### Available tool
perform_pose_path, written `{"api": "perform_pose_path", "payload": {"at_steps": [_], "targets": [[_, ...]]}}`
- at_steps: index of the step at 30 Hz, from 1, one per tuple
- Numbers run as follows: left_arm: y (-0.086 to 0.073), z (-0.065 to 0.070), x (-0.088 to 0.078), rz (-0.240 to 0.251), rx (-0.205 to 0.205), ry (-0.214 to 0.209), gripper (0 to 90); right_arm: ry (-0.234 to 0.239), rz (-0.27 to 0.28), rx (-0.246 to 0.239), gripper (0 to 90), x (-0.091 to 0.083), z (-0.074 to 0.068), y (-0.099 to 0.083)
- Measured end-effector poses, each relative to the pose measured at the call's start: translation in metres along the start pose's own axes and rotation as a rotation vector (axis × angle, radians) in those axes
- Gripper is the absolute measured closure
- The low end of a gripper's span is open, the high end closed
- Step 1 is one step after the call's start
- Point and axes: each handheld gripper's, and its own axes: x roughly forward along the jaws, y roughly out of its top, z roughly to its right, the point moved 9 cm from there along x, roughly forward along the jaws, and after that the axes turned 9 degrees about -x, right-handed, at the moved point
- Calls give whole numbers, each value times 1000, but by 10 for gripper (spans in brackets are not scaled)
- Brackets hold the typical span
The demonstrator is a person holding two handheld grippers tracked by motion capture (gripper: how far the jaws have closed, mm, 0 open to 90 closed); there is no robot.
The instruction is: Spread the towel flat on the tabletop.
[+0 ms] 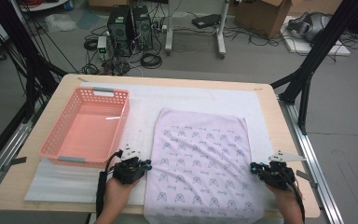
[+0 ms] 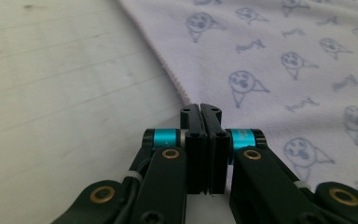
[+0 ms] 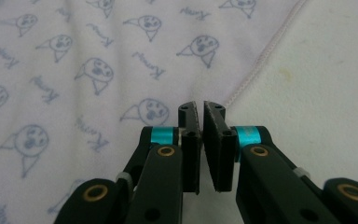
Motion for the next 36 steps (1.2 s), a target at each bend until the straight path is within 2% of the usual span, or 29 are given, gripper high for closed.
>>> {"api": "perform_pose_path", "payload": {"at_steps": [1, 4, 5, 7, 8, 11, 13, 14, 15, 16, 17, 20, 22, 24, 29, 30, 31, 32, 33, 36], "targets": [[-2, -2, -3, 4, -13, -1, 882, -5, 7, 12, 692, 0, 0, 1], [-6, -1, -6, 17, -23, -15, 873, 6, 18, 19, 641, -7, -7, 1], [-8, 1, -7, 28, -30, -37, 834, 7, 15, 18, 630, -11, -10, -1], [-12, 7, -11, 39, -54, -85, 650, 5, 2, 5, 621, -19, -16, -8], [-15, 10, -13, 37, -57, -100, 586, 2, -4, 5, 620, -23, -19, -12], [-22, 19, -18, 23, -38, -135, 562, 13, -27, 15, 628, -32, -28, -26], [-26, 23, -19, 20, -18, -137, 565, 12, -39, 2, 651, -33, -31, -31], [-28, 24, -19, 20, -7, -130, 589, 1, -41, 2, 699, -33, -33, -32], [-29, 24, -19, 25, 16, -103, 671, -11, -45, 0, 743, -34, -33, -32], [-31, 23, -20, 29, 37, -76, 773, -10, -47, 2, 837, -34, -33, -32], [-31, 23, -22, 20, 28, -85, 871, 5, -42, 7, 871, -34, -35, -32], [-35, 19, -30, 11, 18, -57, 881, -9, -40, -11, 883, -35, -35, -33], [-39, 17, -37, 15, 0, -59, 882, -4, -29, 6, 885, -40, -33, -34], [-44, 18, -43, 0, 0, -74, 882, 15, -16, 24, 886, -45, -31, -36], [-59, 31, -53, -16, 20, -120, 871, 29, -40, 7, 887, -54, -34, -46], [-58, 32, -53, -11, 24, -122, 827, 37, -45, 14, 887, -57, -35, -48], [-56, 31, -52, 5, 17, -118, 742, 42, -51, 10, 880, -58, -36, -49], [-52, 30, -51, 23, 13, -112, 643, 51, -44, 10, 836, -59, -37, -48], [-48, 28, -50, 42, 5, -105, 584, 43, -36, 14, 740, -60, -37, -47], [-33, 19, -44, 78, -17, -99, 533, 17, 7, 40, 626, -60, -32, -41]]}}
